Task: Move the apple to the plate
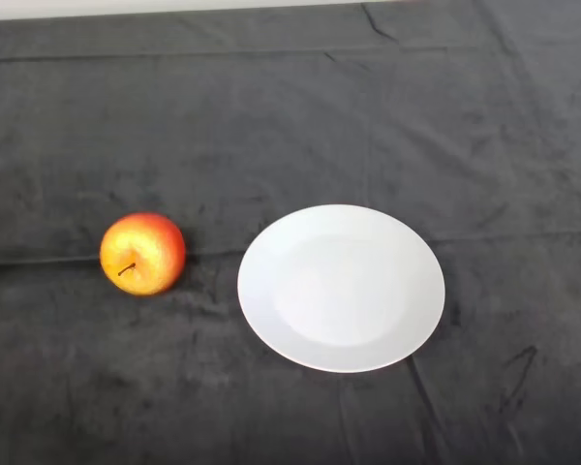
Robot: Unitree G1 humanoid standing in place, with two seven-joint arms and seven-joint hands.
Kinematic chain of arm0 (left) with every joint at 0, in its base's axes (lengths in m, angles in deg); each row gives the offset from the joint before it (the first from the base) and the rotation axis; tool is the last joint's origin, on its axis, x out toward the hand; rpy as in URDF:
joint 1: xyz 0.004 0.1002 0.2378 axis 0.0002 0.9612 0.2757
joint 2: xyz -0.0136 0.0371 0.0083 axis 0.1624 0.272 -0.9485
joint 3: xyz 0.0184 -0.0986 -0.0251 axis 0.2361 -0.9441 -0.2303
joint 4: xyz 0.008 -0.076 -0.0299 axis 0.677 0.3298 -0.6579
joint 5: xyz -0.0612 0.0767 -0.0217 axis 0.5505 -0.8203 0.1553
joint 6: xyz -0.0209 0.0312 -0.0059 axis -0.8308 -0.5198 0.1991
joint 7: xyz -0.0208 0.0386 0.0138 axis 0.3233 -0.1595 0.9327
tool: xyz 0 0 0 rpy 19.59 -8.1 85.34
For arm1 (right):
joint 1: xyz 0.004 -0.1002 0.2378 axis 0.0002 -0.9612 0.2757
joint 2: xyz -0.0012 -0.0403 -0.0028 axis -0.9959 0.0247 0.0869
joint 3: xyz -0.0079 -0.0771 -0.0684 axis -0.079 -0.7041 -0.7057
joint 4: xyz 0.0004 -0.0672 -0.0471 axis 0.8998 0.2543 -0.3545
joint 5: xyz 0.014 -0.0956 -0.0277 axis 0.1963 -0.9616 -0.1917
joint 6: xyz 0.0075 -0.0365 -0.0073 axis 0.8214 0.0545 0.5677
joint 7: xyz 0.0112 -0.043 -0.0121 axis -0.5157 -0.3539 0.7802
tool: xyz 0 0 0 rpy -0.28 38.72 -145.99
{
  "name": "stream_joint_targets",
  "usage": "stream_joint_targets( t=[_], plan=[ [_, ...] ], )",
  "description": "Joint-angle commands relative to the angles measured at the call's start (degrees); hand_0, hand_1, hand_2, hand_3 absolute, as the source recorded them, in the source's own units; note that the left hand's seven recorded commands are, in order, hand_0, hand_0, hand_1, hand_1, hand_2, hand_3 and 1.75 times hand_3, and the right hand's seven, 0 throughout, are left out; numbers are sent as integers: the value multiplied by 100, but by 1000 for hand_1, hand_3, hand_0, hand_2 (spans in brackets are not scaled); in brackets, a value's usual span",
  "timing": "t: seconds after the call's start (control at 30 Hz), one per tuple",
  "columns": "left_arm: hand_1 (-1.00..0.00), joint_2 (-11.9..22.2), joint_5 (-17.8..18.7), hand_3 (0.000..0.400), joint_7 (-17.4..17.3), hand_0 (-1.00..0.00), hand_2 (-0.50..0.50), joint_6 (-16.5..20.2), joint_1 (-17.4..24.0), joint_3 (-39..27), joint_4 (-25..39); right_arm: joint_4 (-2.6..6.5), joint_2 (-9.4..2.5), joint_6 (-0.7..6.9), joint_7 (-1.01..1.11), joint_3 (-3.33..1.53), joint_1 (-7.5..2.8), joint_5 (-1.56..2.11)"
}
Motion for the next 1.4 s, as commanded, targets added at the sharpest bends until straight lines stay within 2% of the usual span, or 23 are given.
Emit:
stream_joint_targets(
  t=[0.03,0.8,1.07,1.4],
  plan=[
    [0,-52,-155,0,-48,0,0,91,42,147,374,-182,104,-20,78,-67,264,20],
    [0,-937,-297,0,-326,0,0,1391,880,978,3026,-190,105,-23,78,-61,267,22],
    [0,-1034,-221,0,-543,0,0,1643,1059,1256,3448,-193,105,-25,79,-60,268,23],
    [0,-1079,-168,0,-700,0,0,1706,1098,1536,3390,-195,106,-26,79,-59,269,23]
  ],
)
